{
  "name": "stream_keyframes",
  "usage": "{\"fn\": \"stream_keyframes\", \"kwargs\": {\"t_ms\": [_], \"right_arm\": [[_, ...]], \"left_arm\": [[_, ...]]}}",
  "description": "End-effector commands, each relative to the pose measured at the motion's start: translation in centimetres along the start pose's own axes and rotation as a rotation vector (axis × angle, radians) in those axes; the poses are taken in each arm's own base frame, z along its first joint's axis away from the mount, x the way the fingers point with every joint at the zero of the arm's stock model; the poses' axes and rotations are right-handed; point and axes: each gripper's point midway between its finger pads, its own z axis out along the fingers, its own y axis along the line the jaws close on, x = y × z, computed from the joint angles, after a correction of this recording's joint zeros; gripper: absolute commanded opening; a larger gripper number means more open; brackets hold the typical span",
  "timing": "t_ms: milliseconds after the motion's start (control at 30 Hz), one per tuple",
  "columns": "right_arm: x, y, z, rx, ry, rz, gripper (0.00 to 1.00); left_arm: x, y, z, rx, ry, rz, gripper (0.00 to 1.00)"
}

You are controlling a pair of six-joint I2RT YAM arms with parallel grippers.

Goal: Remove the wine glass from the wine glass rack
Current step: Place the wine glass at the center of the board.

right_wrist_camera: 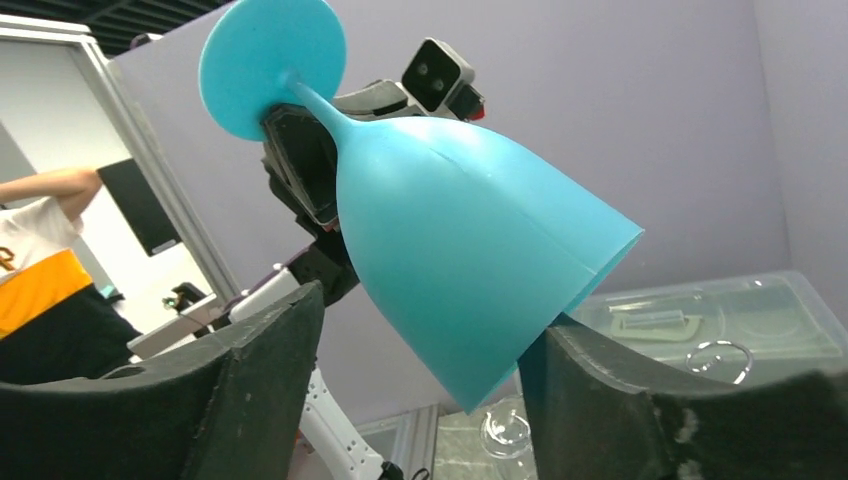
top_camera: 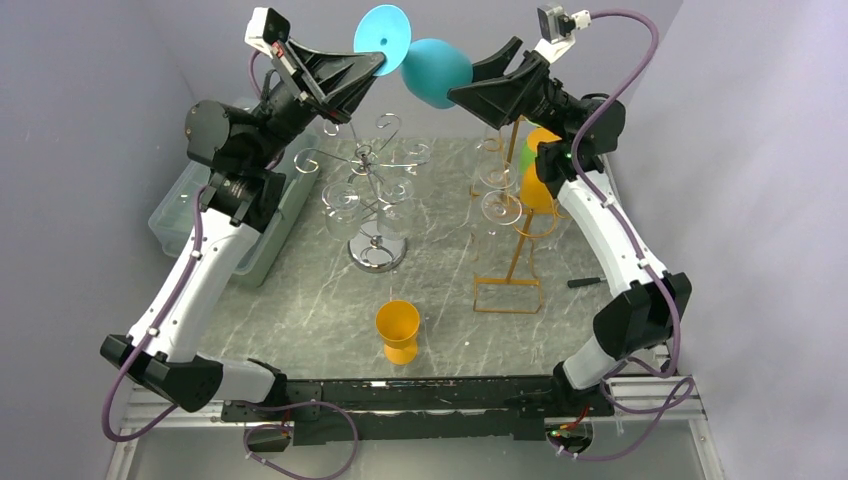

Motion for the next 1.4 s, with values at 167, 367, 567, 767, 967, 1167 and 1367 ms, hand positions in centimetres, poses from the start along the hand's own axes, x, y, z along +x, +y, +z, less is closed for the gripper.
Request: {"fn": "stream_keyframes", "kwargs": {"t_ms": [167, 367, 567, 767, 967, 1167, 1367], "right_arm": [[-0.9, 4.1, 0.0, -0.227, -0.055, -0.049, 0.39], [-0.8, 4.5, 0.0, -0.234, -0.064, -0.052, 0.02], [-1.2, 4.8, 0.0, -0.148, -0.065, -0.105, 0.00], [-2.2, 5.0, -0.5, 0.071, -0.055, -0.171, 0.00], [-1.7, 4.9, -1.7, 0.256, 0.023, -0.128, 0.00], [1.2, 5.5, -4.4, 0.416, 0.139, -0.023, 0.00], [4.2, 8.3, -7.6, 0.540, 0.278, 0.031, 0.00]], "left_arm": [[0.8, -1.4, -0.8, 0.075, 0.028, -0.044, 0.08], [0.4, -0.5, -1.2, 0.052, 0.000, -0.026, 0.44], [0.2, 0.4, -1.6, -0.003, -0.021, 0.060, 0.72], [0.6, 1.4, -2.9, -0.150, -0.027, 0.242, 0.99], [0.8, 3.3, -5.7, -0.338, -0.026, 0.458, 0.99], [0.8, 5.0, -9.0, -0.517, 0.007, 0.656, 1.00], [0.7, 6.8, -12.3, -0.655, 0.037, 0.778, 0.99]]}}
